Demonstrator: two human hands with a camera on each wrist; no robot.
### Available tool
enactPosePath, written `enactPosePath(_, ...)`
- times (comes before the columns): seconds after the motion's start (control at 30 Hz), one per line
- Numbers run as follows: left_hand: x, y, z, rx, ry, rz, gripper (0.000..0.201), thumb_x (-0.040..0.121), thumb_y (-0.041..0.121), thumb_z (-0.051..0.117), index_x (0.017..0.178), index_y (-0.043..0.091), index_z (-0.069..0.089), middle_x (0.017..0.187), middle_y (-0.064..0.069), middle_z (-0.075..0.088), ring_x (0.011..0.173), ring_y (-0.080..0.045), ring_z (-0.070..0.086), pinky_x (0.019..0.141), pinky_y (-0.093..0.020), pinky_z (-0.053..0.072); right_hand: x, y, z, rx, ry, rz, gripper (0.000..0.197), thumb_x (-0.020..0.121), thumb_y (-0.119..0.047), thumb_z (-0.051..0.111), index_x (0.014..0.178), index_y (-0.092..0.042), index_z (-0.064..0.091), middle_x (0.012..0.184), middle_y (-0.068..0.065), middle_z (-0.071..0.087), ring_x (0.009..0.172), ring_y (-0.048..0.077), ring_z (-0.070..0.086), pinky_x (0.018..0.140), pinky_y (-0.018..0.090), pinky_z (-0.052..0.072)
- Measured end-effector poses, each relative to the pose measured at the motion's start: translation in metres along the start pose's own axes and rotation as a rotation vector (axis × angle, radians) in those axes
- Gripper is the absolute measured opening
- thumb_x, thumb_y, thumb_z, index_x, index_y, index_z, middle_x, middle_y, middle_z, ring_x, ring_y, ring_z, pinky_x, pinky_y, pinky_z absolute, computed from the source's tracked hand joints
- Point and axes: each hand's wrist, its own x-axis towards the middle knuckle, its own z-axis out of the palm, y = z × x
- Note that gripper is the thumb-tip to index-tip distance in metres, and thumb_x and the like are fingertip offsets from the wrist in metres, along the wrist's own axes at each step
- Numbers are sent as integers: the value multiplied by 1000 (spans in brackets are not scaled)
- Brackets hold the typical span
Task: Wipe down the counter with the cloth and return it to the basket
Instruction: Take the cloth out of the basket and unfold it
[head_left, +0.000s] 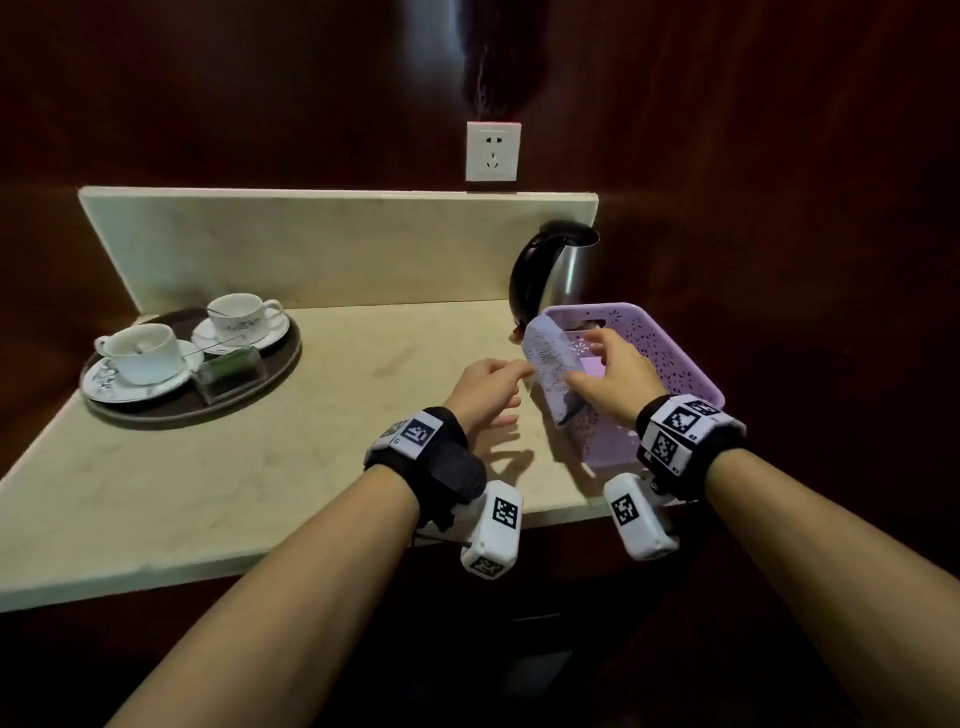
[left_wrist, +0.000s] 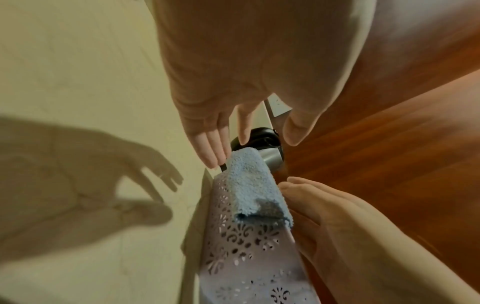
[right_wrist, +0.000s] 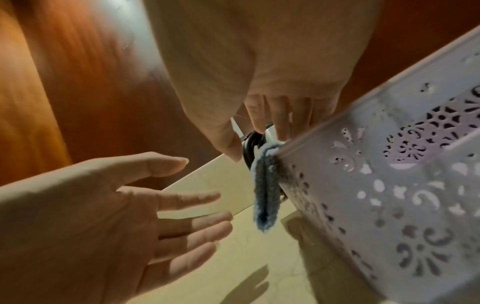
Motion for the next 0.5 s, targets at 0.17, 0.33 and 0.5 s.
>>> enactPosePath(0.17,14,1,25,-28,-29,-68,19,93,29,59,101,12,54,79,-3,53,70,-17,54,62,-28,52,12,13,-2,-11,-107,79,67,83,-44,65,141,-20,40,124,3,63,117,26,58,96,45,50)
enactPosePath(0.33,14,-2,39,-141,-56,-116,32,86,23,66,107,-2,62,96,-22,71,72,-27,68,52,-24,52,16,17,0,73,-185,52,58,88,-43,63,137,-19,45,110,4,71,100,21,67,83,34,54)
enactPosePath(0.5,21,-1,39,-132,98,-77,21,82,16,69,93,-2,66,78,-14,63,64,-23,59,59,-28,48,16,20,-4,152,-217,17,54,88,-37,62,137,-22,45,114,3,69,97,19,66,81,33,54)
